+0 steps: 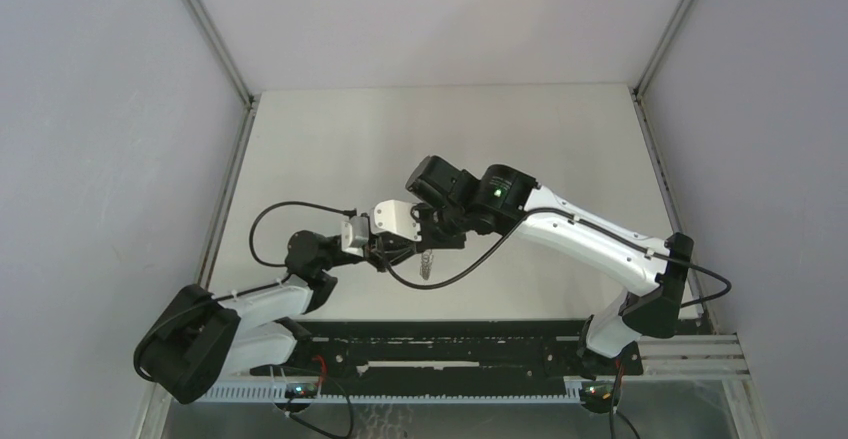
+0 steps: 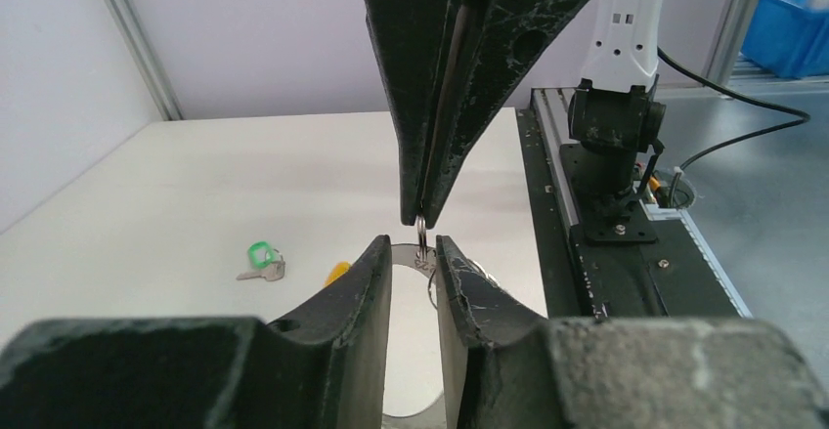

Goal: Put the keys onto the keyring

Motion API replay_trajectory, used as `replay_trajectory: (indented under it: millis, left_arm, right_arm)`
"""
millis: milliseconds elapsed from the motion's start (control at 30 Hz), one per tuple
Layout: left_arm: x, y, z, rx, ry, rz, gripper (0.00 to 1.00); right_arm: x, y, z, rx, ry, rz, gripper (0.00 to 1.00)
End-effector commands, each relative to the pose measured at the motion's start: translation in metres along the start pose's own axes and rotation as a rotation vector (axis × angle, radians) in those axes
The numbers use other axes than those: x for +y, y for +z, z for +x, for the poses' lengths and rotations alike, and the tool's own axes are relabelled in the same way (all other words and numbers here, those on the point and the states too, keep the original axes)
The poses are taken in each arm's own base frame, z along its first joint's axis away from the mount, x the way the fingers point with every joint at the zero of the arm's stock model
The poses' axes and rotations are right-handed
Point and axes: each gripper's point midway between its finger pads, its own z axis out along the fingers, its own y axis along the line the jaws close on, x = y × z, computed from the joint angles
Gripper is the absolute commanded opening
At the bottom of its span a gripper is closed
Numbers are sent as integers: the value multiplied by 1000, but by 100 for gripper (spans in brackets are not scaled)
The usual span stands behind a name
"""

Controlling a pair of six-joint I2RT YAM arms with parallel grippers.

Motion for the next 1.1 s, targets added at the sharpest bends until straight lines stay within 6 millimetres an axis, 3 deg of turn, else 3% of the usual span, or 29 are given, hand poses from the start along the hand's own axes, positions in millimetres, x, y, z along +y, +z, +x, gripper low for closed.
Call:
replay_trajectory:
  millis: [0,267,400,600,700,833,1067]
  left_arm:
    - [2,9,-30,-86,84,24,27]
    - [-2,11,-30,-80,74,49,20]
    - [-6,12,-32,-83,84,75,2]
    - [-3,9,-33,-93,113,33,0]
    - [2,7,-35,-107,134,-5,0]
    - [8,3,-43,-137,173,-51,0]
    - [8,-4,-56,-170,268,-79,0]
  right_arm:
    - [-2,0,-16,-52,-35,13,0]
    - [-3,5,-19,-34,-43,14,0]
    - [-4,10,-18,-14,-42,11,0]
    - [-11,4,-23,-45,-41,55,0]
    - [-13,-6,-23,-93,-38,84,11]
    - [-16,-34,-26,-238,-21,135,23]
    - [-26,-82,-35,-620,-12,301,30]
